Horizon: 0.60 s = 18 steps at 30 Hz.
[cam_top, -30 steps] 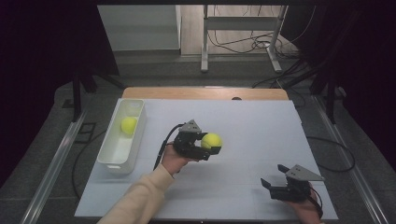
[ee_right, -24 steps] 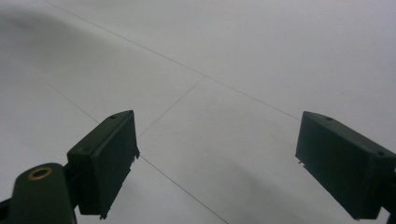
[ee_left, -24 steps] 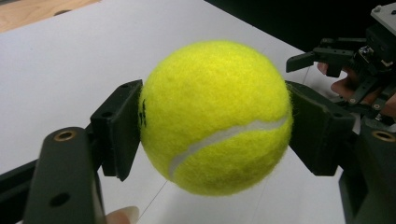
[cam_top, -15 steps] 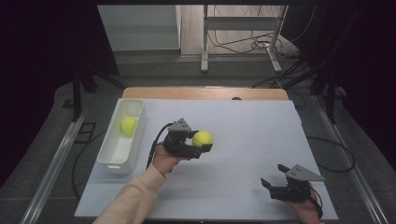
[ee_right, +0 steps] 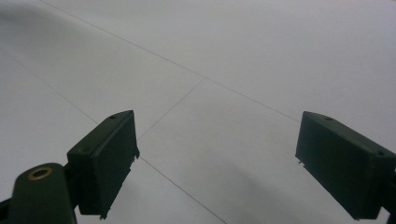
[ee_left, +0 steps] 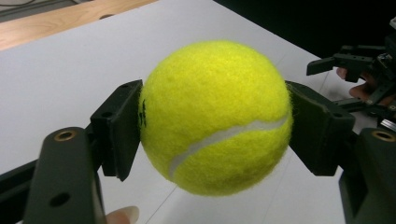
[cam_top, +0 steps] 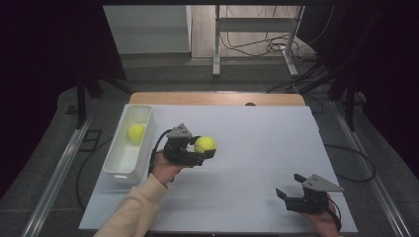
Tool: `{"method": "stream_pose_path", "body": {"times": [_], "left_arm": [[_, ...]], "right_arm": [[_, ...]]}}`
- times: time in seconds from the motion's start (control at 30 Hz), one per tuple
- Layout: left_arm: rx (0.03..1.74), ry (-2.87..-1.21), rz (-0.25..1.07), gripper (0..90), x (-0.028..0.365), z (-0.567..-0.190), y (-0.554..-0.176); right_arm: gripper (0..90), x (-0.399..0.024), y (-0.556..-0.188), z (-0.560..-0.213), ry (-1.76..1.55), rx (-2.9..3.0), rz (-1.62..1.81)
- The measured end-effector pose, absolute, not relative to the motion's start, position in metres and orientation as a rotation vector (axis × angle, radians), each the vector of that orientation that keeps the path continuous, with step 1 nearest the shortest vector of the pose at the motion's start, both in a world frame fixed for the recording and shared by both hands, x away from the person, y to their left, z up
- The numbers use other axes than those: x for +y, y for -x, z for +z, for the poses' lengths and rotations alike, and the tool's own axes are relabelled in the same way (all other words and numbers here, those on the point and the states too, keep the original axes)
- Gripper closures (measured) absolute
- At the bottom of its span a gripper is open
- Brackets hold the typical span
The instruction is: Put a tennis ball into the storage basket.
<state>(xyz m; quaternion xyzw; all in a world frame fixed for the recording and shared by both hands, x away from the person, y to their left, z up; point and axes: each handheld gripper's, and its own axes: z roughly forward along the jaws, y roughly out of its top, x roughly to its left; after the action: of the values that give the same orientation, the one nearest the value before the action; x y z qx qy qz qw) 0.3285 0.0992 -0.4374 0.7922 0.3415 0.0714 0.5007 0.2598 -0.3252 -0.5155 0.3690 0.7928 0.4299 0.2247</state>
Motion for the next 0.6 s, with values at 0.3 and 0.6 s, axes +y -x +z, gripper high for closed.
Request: {"method": "stream_pose_path", "body": {"times": [0.3,0.6], "left_arm": [[0.854,-1.895,0.195,26.8,0.114,-0.435,-0.328],[0.875,-1.881,0.221,26.8,0.127,-0.430,-0.324]], "right_arm": [[13.4,-0.325,-0.260,-0.515,-1.018,2.187,1.187],[13.4,-0.324,-0.260,-0.515,-1.013,2.187,1.193]]}}
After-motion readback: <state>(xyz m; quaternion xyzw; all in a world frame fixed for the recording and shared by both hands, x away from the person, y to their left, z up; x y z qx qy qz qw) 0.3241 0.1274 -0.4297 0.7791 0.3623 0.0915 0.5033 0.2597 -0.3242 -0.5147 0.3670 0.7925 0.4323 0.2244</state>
